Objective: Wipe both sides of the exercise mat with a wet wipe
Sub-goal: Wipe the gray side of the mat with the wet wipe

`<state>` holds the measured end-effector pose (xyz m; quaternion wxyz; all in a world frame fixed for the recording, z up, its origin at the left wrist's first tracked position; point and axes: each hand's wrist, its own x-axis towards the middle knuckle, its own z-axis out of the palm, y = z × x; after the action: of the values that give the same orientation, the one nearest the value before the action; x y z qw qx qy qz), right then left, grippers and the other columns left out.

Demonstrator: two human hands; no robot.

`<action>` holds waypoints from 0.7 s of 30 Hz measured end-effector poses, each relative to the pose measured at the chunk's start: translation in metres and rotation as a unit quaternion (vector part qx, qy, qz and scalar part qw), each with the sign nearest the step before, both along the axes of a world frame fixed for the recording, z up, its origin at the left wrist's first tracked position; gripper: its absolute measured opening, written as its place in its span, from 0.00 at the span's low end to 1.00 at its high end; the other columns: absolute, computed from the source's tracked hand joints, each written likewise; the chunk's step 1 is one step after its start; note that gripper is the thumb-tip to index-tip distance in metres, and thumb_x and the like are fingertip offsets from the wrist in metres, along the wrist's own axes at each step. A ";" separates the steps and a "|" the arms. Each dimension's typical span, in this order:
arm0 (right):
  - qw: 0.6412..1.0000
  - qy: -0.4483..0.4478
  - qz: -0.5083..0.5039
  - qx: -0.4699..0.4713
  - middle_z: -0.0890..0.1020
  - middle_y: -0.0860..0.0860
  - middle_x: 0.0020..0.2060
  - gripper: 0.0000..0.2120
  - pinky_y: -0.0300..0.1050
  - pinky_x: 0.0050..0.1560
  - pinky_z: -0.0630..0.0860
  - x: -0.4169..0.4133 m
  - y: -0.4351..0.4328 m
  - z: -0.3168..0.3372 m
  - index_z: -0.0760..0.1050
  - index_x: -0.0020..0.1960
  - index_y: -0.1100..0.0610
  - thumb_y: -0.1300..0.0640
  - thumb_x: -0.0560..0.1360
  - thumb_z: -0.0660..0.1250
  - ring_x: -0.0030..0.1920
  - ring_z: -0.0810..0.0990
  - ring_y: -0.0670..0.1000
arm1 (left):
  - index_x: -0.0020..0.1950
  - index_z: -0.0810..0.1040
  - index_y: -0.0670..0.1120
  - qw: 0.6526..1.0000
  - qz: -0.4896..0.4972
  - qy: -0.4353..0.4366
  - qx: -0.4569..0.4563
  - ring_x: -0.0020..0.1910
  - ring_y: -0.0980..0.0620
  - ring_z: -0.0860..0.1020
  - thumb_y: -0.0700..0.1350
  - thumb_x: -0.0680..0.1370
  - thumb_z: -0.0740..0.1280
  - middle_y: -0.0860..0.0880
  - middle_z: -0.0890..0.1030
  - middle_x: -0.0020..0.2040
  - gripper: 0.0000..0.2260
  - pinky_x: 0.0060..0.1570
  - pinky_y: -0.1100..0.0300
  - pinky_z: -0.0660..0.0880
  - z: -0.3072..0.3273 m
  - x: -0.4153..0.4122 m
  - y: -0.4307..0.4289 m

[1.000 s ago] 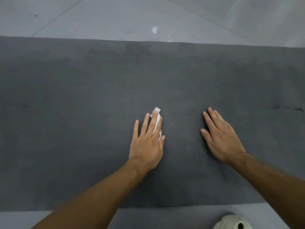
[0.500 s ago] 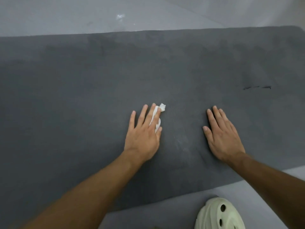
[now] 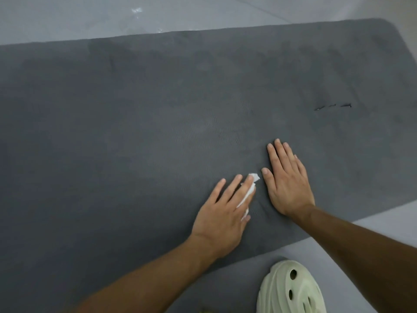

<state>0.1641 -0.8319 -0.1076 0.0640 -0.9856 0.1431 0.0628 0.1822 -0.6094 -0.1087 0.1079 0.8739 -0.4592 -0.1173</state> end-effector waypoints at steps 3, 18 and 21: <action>1.000 -0.003 -0.002 -0.001 0.49 0.48 0.84 0.30 0.50 0.82 0.46 0.000 0.000 0.000 0.49 0.85 0.51 0.42 0.86 0.44 0.83 0.43 0.47 | 0.85 0.52 0.46 0.998 -0.066 -0.005 0.003 0.84 0.47 0.50 0.54 0.85 0.54 0.49 0.46 0.86 0.29 0.81 0.45 0.49 -0.001 -0.013 -0.001; 1.000 0.009 -0.005 0.001 0.48 0.49 0.85 0.30 0.51 0.83 0.46 0.001 0.001 0.004 0.48 0.85 0.52 0.42 0.86 0.43 0.84 0.43 0.48 | 0.85 0.52 0.48 0.999 0.018 -0.031 0.023 0.84 0.48 0.48 0.54 0.85 0.49 0.51 0.47 0.86 0.28 0.81 0.42 0.49 0.003 0.045 0.031; 1.000 0.007 -0.006 0.005 0.49 0.49 0.85 0.30 0.50 0.82 0.46 0.002 0.002 0.005 0.48 0.85 0.52 0.42 0.86 0.44 0.84 0.44 0.48 | 0.85 0.53 0.48 0.997 -0.080 -0.005 0.003 0.84 0.47 0.49 0.53 0.85 0.51 0.50 0.48 0.86 0.28 0.81 0.43 0.47 0.004 -0.001 0.018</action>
<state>0.1659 -0.8299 -0.1026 0.0680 -0.9840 0.1489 0.0703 0.1812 -0.5913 -0.1047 0.0934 0.8355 -0.5274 -0.1229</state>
